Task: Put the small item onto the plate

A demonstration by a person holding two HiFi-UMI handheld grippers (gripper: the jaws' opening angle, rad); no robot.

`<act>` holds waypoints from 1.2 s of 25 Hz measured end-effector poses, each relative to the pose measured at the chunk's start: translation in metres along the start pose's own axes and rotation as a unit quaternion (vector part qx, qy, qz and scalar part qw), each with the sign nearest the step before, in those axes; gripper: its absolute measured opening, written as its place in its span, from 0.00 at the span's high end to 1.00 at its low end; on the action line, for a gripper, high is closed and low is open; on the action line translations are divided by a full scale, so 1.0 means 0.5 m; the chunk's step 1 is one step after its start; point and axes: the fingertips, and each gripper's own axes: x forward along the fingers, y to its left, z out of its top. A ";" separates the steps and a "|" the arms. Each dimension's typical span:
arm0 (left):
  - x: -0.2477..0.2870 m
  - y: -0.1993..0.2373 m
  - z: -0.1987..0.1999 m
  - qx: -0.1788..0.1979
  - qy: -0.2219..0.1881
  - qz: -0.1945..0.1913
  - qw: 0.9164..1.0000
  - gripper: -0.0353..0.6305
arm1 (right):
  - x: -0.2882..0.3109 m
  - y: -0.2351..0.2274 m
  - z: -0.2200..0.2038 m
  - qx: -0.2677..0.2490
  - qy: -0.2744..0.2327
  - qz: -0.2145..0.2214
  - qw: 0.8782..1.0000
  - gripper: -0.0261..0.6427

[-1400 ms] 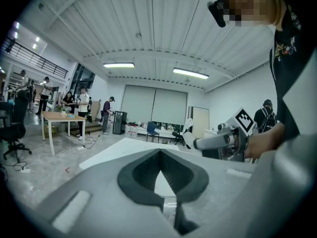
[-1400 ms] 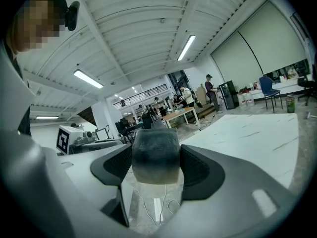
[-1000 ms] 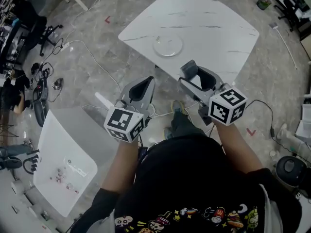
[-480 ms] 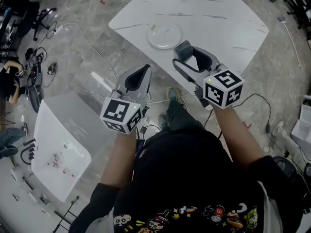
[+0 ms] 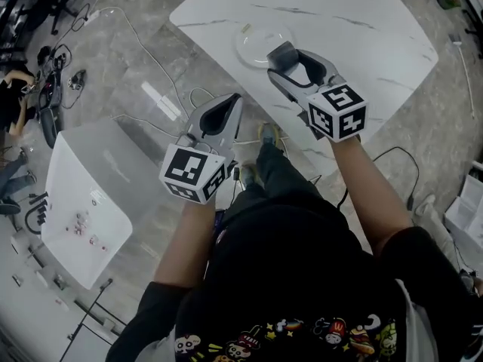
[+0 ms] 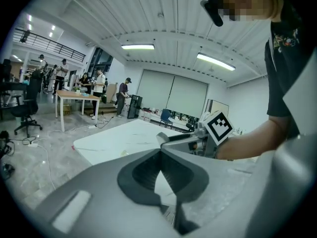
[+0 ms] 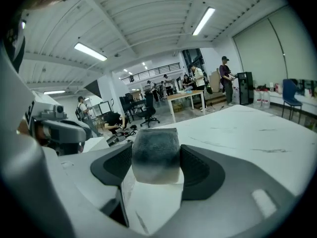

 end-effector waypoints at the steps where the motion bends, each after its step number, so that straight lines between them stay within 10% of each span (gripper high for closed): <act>1: 0.008 0.002 -0.006 -0.001 0.001 0.000 1.000 0.94 | 0.016 -0.012 -0.007 -0.010 0.003 -0.004 1.000 0.47; 30: 0.145 0.129 -0.118 -0.039 0.045 0.022 0.998 0.94 | 0.245 -0.132 -0.102 -0.107 0.133 -0.025 0.985 0.46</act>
